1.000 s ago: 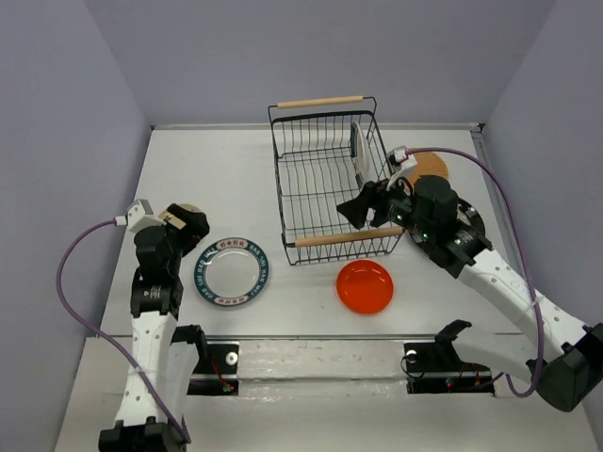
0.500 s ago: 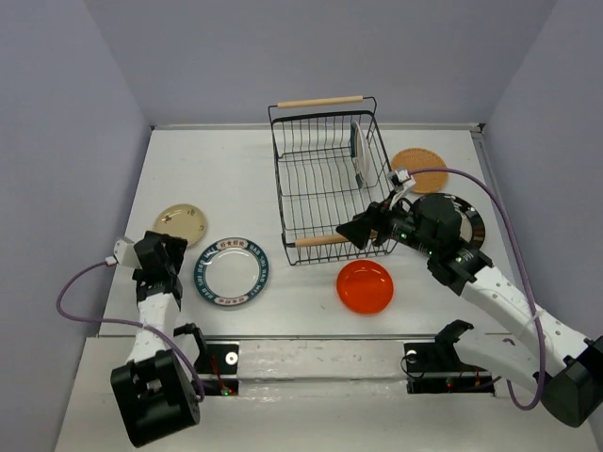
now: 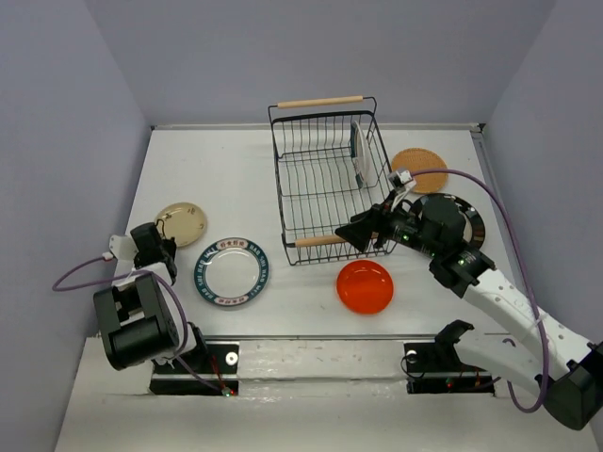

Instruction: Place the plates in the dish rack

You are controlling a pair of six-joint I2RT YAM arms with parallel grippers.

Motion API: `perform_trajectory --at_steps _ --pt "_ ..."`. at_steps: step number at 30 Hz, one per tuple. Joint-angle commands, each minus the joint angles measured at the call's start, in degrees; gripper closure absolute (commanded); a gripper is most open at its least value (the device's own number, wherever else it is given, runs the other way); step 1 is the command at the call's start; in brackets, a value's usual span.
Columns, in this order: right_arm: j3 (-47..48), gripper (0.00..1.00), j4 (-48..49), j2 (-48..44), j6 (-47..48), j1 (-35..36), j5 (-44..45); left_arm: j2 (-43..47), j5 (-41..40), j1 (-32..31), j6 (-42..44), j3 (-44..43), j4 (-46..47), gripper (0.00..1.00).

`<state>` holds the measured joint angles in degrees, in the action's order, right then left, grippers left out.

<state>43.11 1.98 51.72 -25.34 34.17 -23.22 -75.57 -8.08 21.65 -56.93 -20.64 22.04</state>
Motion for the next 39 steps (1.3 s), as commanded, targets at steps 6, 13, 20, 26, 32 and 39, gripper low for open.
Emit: perform_trajectory --at_steps 6,13,20,26,32,39 --pt "1.88 0.20 2.77 0.83 -0.76 0.37 -1.39 6.89 -0.98 0.59 1.56 -1.33 1.86 0.95" --pt "6.18 0.18 2.85 3.37 -1.90 0.37 -1.47 25.70 4.98 0.50 8.66 -4.48 -0.94 0.94" --pt "11.29 0.17 5.93 9.45 -4.45 1.77 -3.06 39.53 21.67 0.32 11.66 -2.65 -1.92 0.94" --pt "20.24 0.14 6.46 18.93 -2.70 6.07 -1.66 41.90 42.50 -0.20 13.23 -2.03 2.39 0.94" --pt "31.12 0.13 4.01 31.04 2.12 10.99 -1.39 42.35 51.30 -5.56 17.55 -5.54 3.18 0.94" --pt "35.55 0.10 1.54 37.57 3.72 12.15 8.52 41.29 55.88 -12.68 20.54 -8.27 3.88 0.94"
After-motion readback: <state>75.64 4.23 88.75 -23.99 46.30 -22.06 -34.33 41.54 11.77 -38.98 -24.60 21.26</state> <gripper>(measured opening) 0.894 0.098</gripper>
